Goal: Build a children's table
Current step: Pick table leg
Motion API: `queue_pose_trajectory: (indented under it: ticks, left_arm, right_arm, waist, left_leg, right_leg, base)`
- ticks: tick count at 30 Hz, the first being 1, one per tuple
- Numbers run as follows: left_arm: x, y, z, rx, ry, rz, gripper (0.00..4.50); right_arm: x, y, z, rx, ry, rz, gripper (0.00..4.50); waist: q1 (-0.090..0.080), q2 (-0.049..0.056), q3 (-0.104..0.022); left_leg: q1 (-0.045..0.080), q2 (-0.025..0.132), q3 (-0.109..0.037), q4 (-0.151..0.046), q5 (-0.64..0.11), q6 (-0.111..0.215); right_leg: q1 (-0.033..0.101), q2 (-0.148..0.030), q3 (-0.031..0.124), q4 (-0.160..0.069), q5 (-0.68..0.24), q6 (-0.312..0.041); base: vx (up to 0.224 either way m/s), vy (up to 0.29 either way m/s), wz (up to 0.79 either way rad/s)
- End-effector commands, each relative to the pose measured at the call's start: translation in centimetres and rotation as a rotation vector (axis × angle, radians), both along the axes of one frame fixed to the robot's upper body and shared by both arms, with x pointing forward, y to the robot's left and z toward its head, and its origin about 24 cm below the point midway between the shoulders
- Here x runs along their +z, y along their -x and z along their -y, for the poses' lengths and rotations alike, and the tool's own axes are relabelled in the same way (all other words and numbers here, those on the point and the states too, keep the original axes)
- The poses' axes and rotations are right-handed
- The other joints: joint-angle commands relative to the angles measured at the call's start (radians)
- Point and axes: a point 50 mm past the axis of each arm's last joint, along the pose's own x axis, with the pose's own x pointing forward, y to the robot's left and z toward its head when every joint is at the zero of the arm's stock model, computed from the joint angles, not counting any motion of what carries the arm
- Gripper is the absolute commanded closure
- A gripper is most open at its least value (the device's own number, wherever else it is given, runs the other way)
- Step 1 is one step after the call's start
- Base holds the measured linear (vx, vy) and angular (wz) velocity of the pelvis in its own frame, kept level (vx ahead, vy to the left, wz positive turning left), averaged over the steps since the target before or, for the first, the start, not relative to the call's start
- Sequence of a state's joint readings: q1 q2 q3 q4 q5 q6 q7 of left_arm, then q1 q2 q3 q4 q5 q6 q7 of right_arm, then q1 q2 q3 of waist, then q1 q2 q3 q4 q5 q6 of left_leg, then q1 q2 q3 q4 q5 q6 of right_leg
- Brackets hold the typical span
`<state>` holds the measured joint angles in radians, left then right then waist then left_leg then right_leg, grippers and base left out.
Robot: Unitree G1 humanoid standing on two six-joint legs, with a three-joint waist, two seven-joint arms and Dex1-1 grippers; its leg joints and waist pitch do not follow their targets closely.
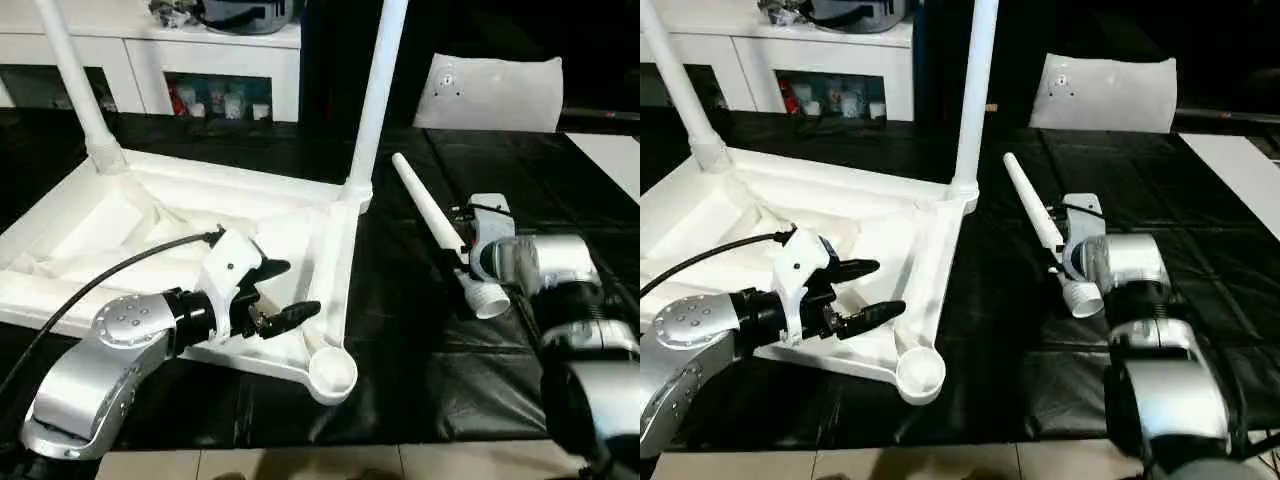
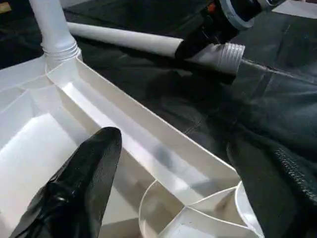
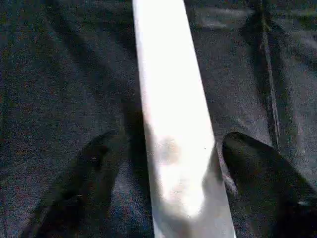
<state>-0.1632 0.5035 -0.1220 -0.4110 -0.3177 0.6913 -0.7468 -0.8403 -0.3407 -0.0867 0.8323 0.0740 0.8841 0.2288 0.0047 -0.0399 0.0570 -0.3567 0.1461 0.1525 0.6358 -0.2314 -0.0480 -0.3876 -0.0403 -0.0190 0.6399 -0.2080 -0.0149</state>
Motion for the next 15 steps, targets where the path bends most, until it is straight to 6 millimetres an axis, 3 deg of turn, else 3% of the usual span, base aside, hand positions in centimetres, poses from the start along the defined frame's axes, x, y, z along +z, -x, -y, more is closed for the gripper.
queue_pose_trajectory:
  ticks: [1,7,11,15]
  left_arm:
    - [0.1,0.1,0.3,-0.026,-0.010,0.001,0.61]
    - [0.1,0.2,0.4,-0.027,-0.011,0.000,0.61]
    - [0.1,0.2,0.5,-0.032,-0.012,0.000,0.61]
    - [0.0,0.2,0.6,-0.035,-0.010,-0.002,0.61]
  right_arm:
    - [0.3,-0.2,0.5,-0.023,-0.034,-0.001,1.31]
    - [-0.1,-0.1,0.6,-0.020,-0.059,-0.043,1.76]
    - [-0.6,0.0,0.8,-0.020,-0.066,-0.067,2.16]
    - [-0.8,0.1,1.0,-0.023,-0.072,-0.076,2.43]
  waist:
    - [0.003,0.002,-0.054]
    - [0.008,0.000,-0.066]
    - [0.008,-0.002,-0.058]
    - [0.007,0.000,-0.056]
  left_leg:
    - [-0.001,0.064,-0.013,-0.082,-0.131,-0.029]
    - [-0.009,0.064,-0.006,-0.073,-0.023,0.008]
    - [-0.008,0.067,-0.002,-0.075,-0.072,0.008]
    - [-0.004,0.071,0.003,-0.077,-0.114,-0.016]
  right_leg:
    - [0.039,-0.088,0.045,-0.078,-0.187,-0.238]
    - [0.044,-0.087,0.045,-0.061,-0.035,-0.270]
    - [0.039,-0.088,0.044,-0.070,-0.102,-0.273]
    - [0.033,-0.086,0.043,-0.074,-0.164,-0.252]
  base:
    - [0.000,0.000,0.00]
    - [0.000,0.000,0.00]
    - [0.000,0.000,0.00]
    - [0.000,0.000,0.00]
